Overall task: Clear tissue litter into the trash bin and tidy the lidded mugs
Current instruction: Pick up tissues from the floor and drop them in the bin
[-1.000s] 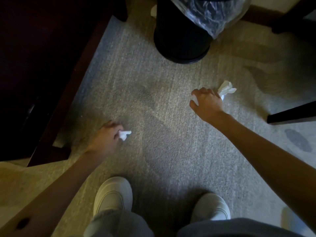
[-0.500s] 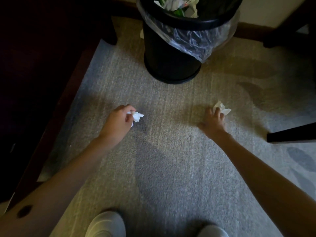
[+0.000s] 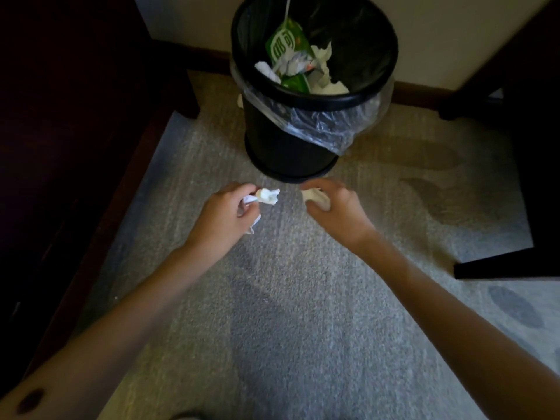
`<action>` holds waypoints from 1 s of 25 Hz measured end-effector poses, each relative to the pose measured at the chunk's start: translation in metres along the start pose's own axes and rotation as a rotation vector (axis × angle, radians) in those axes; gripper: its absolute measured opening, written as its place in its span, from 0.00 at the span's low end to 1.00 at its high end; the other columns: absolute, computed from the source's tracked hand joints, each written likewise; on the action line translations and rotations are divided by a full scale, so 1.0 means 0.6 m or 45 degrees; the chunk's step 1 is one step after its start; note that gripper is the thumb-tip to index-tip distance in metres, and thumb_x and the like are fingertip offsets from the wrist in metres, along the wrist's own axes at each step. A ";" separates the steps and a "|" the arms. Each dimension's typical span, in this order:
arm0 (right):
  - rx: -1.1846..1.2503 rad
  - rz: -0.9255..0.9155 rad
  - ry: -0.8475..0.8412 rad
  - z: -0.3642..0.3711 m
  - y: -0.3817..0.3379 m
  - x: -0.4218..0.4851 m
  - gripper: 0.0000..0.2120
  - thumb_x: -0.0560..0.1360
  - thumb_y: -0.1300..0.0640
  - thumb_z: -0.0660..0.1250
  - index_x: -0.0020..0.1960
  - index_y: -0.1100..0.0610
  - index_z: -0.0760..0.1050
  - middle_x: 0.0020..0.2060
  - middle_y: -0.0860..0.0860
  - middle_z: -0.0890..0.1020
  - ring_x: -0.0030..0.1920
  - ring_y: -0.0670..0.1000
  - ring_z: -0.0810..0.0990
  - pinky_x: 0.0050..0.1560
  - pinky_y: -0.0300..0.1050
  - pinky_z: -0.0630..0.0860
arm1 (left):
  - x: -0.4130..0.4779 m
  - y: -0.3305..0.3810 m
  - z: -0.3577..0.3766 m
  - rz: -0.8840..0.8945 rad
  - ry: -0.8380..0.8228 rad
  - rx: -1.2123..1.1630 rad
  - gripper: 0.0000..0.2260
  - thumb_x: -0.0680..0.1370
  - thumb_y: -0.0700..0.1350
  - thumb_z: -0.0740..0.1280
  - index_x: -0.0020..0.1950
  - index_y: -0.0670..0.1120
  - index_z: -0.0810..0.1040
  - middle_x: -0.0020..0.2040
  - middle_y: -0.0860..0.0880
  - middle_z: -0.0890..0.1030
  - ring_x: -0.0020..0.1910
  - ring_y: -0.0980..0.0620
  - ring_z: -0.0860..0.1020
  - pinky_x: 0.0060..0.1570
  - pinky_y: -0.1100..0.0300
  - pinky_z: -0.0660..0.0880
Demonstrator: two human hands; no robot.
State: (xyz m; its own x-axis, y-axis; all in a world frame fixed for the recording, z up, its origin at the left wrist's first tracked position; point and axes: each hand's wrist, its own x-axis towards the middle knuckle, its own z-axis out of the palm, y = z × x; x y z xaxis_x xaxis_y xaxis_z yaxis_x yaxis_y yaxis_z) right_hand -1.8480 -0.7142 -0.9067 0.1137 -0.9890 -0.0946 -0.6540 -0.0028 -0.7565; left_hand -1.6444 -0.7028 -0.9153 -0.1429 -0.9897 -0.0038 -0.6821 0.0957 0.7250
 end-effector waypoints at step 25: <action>-0.183 -0.367 0.143 -0.178 -0.235 0.070 0.14 0.69 0.63 0.71 0.54 0.63 0.77 0.50 0.58 0.81 0.49 0.48 0.76 0.49 0.29 0.68 | 0.139 0.096 -0.203 0.121 0.261 0.038 0.10 0.74 0.40 0.64 0.55 0.45 0.74 0.47 0.48 0.78 0.41 0.52 0.76 0.42 0.55 0.75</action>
State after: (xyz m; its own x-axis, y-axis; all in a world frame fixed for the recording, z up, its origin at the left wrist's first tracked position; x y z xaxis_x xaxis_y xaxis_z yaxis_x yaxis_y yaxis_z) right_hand -1.8312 -0.7710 -0.7348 0.2308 -0.9547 0.1878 -0.7066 -0.2971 -0.6422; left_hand -1.6085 -0.7930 -0.7900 -0.0605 -0.9768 0.2057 -0.6940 0.1893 0.6946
